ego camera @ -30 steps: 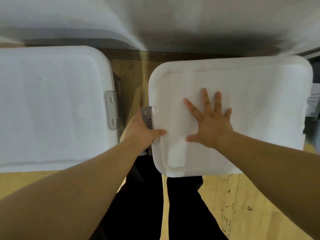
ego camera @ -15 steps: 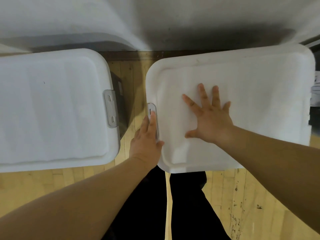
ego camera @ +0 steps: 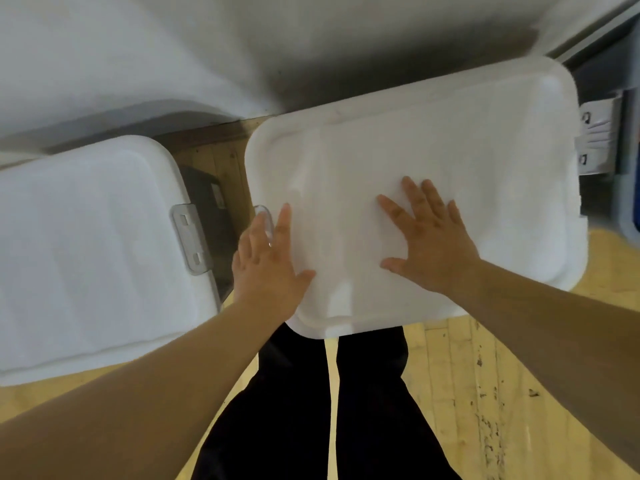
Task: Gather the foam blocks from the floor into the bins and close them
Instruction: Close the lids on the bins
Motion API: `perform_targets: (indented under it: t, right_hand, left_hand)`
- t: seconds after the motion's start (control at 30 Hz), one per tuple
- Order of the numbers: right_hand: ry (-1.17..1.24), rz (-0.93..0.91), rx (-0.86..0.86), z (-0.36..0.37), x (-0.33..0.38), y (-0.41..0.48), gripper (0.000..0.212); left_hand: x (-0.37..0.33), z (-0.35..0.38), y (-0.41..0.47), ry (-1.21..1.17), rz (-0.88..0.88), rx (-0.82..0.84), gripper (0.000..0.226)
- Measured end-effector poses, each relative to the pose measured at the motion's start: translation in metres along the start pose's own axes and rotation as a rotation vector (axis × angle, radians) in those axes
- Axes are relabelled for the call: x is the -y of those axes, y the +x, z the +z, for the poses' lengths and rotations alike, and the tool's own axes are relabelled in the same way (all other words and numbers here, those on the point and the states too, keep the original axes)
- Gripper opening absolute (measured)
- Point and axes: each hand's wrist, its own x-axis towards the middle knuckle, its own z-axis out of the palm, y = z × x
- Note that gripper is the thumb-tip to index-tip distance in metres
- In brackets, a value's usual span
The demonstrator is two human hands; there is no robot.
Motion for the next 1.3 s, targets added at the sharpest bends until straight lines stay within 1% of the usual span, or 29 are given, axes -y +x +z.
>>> perform_targets:
  t: [0.07,0.1,0.17,0.2,0.23,0.3,0.33,0.4,0.5,0.57,0.63,0.7,0.77,0.8,0.83,0.87,0.9,0.93,0.97,1.0,1.07,1.1,1.2,1.3]
  right_hand:
    - [0.11,0.099,-0.111,-0.007,-0.019,-0.005,0.099]
    - [0.164,0.192,-0.191,-0.012,-0.034,-0.007,0.096]
    - [0.261,0.443,-0.334,-0.021,-0.075,-0.01,0.097]
    - [0.313,0.569,-0.365,-0.023,-0.096,-0.012,0.101]
    - [0.371,0.676,-0.357,-0.022,-0.115,-0.015,0.106]
    - [0.486,0.795,-0.243,-0.014,-0.14,-0.019,0.116]
    - [0.518,0.806,-0.183,-0.009,-0.145,-0.021,0.118]
    - [0.519,0.792,-0.145,-0.002,-0.145,-0.024,0.119]
    - [0.494,0.761,-0.169,0.001,-0.137,-0.029,0.118]
    - [0.541,0.691,-0.202,0.006,-0.136,-0.038,0.115]
    - [0.682,0.663,-0.257,0.006,-0.142,-0.045,0.114]
    - [0.906,0.783,-0.284,0.008,-0.16,-0.04,0.123]
    - [1.166,0.906,-0.209,0.006,-0.177,-0.031,0.131]
    - [1.287,0.9,-0.169,0.004,-0.182,-0.03,0.126]
    - [1.362,0.874,-0.162,0.004,-0.184,-0.029,0.111]
    - [1.372,0.859,-0.2,0.005,-0.182,-0.03,0.093]
    - [1.353,0.842,-0.277,0.005,-0.174,-0.034,0.079]
    - [1.289,0.842,-0.368,0.008,-0.162,-0.039,0.071]
    - [1.161,0.841,-0.432,0.012,-0.15,-0.044,0.069]
    - [0.987,0.809,-0.436,0.018,-0.137,-0.049,0.078]
    - [0.694,0.71,-0.358,0.031,-0.124,-0.055,0.092]
    - [0.619,0.675,-0.305,0.033,-0.126,-0.057,0.094]
    - [0.538,0.605,-0.174,0.025,-0.145,-0.067,0.096]
    - [0.486,0.543,-0.03,0.003,-0.152,-0.08,0.098]
  left_hand:
    - [-0.03,-0.012,0.009,0.117,0.148,-0.005,0.112]
    - [-0.048,-0.016,0.017,0.162,0.209,0.0,0.115]
    - [-0.089,-0.019,0.037,0.243,0.297,0.014,0.12]
    - [-0.11,-0.018,0.047,0.277,0.334,0.022,0.122]
    - [-0.131,-0.015,0.056,0.302,0.366,0.032,0.125]
    - [-0.168,-0.008,0.069,0.336,0.392,0.071,0.131]
    - [-0.182,-0.003,0.074,0.349,0.377,0.1,0.134]
    - [-0.197,0.005,0.079,0.374,0.316,0.157,0.137]
    - [-0.193,0.009,0.078,0.39,0.263,0.192,0.138]
    - [-0.183,0.007,0.075,0.403,0.246,0.213,0.138]
    - [-0.177,0.004,0.075,0.415,0.215,0.23,0.138]
    - [-0.176,0.003,0.076,0.431,0.193,0.238,0.138]
    - [-0.179,0.005,0.079,0.449,0.192,0.238,0.138]
    - [-0.18,0.006,0.08,0.454,0.196,0.238,0.138]
    - [-0.179,0.007,0.08,0.458,0.199,0.236,0.138]
    - [-0.179,0.007,0.081,0.462,0.201,0.234,0.138]
    - [-0.178,0.007,0.081,0.466,0.2,0.231,0.138]
    - [-0.178,0.008,0.081,0.471,0.197,0.226,0.138]
    - [-0.177,0.009,0.081,0.475,0.196,0.219,0.138]
    - [-0.177,0.009,0.082,0.479,0.198,0.212,0.138]
    - [-0.177,0.01,0.082,0.484,0.205,0.199,0.137]
    - [-0.176,0.01,0.081,0.486,0.21,0.193,0.137]
    - [-0.179,0.007,0.079,0.498,0.231,0.168,0.137]
    - [-0.185,-0.007,0.063,0.474,0.212,0.194,0.134]
